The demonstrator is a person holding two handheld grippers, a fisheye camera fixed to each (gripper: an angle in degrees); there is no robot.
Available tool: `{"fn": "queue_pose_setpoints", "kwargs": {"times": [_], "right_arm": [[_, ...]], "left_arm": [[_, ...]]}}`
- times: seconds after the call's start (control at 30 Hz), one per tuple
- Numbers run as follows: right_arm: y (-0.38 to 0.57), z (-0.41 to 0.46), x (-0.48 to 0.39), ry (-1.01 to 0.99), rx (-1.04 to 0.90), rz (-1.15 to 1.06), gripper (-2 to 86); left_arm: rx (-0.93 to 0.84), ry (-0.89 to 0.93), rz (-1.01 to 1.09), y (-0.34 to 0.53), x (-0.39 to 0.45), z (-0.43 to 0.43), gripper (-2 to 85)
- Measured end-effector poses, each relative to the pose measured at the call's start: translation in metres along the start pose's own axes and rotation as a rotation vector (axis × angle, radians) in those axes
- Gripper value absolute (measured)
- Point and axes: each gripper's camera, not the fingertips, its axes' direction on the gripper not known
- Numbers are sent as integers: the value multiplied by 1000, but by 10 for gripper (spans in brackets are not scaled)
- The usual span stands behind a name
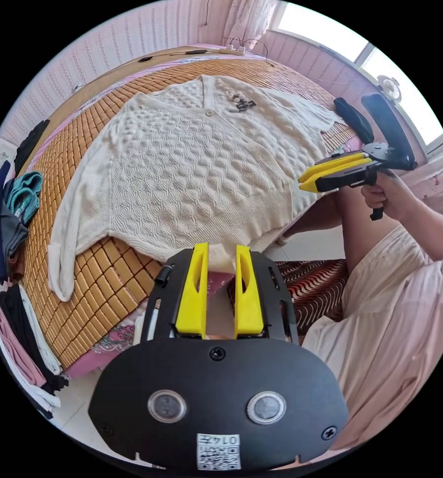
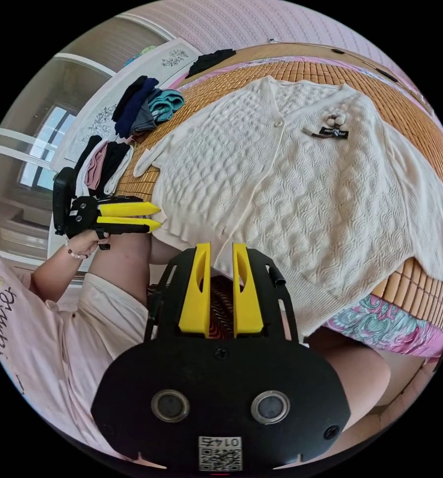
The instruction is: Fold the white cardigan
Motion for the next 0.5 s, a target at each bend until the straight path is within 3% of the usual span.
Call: {"fn": "queue_pose_setpoints", "kwargs": {"times": [0.17, 0.5], "right_arm": [[-9, 30, -15, 148, -14, 20, 32], [-11, 9, -21, 140, 13, 16, 6]], "left_arm": [[20, -58, -44, 16, -6, 10, 53], [-66, -113, -21, 64, -20, 3, -8]]}}
